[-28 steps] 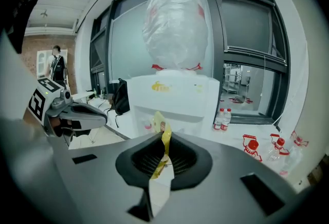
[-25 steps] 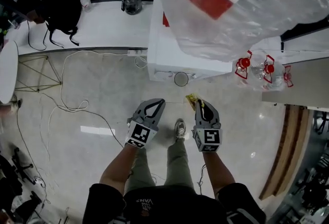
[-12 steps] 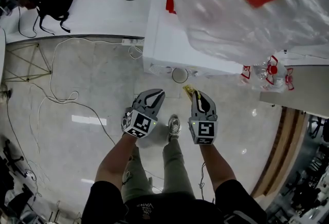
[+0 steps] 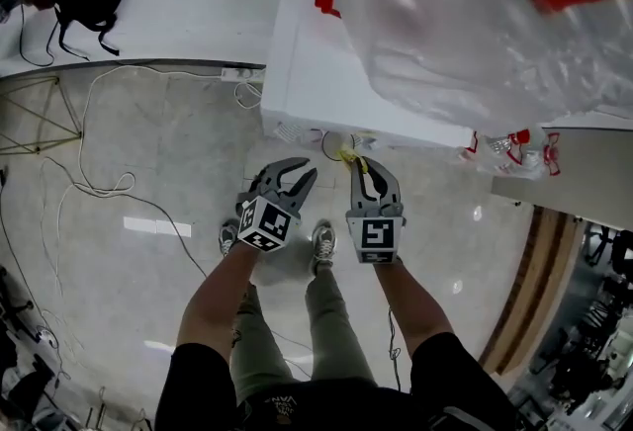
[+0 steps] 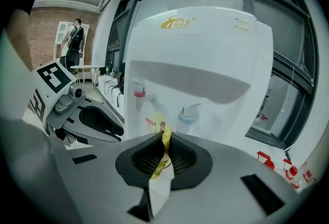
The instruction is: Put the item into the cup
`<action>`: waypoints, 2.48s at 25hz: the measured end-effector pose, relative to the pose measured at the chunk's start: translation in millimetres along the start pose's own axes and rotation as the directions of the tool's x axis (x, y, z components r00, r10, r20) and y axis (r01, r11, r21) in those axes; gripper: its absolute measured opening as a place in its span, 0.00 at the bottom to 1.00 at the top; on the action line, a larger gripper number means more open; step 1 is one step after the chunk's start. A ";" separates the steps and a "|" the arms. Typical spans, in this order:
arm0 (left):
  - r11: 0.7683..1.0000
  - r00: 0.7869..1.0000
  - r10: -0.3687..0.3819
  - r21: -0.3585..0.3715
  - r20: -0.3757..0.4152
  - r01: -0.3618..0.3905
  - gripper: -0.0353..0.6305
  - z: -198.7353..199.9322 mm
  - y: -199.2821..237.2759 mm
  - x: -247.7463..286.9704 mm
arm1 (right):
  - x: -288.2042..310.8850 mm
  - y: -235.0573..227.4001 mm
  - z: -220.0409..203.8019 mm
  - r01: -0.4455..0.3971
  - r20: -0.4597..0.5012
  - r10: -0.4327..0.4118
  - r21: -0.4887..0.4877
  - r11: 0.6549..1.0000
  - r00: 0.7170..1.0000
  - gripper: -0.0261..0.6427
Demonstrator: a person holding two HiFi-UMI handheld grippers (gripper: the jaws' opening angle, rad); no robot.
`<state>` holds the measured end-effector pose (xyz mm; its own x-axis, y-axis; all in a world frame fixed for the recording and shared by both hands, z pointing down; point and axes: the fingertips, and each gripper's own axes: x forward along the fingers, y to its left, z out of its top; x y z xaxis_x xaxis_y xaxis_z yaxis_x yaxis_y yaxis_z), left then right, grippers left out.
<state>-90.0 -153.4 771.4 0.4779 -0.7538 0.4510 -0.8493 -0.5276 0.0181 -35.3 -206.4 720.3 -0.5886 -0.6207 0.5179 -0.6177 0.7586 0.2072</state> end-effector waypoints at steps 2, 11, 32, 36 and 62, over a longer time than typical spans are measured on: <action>1.000 1.000 -0.008 0.008 -0.005 0.008 0.19 -3.4 2.3 7.4 | 8.6 1.3 -0.9 -0.006 0.000 0.006 -0.024 1.000 1.000 0.12; 0.999 0.999 -0.034 0.019 -0.032 0.035 0.30 -26.4 7.1 31.8 | 34.3 2.2 -14.6 -0.004 -0.033 0.003 -0.047 0.999 0.999 0.12; 0.994 0.993 -0.103 0.030 -0.061 0.105 0.31 -43.4 1.6 59.1 | 77.3 12.9 -40.3 -0.041 -0.121 0.020 -0.173 0.984 0.993 0.12; 0.993 0.991 -0.114 0.026 -0.063 0.116 0.31 -44.5 -2.3 63.1 | 82.0 12.2 -47.3 -0.055 -0.137 0.028 -0.198 0.979 0.990 0.12; 0.995 0.992 -0.096 0.005 -0.077 0.096 0.31 -43.2 2.2 59.2 | 93.2 19.7 -57.0 -0.116 -0.214 0.101 -0.059 0.991 0.972 0.12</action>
<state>-73.3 -182.3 836.7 0.5384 -0.6677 0.5141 -0.7981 -0.5998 0.0569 -72.6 -237.9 819.9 -0.5231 -0.4839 0.7016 -0.5132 0.8361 0.1940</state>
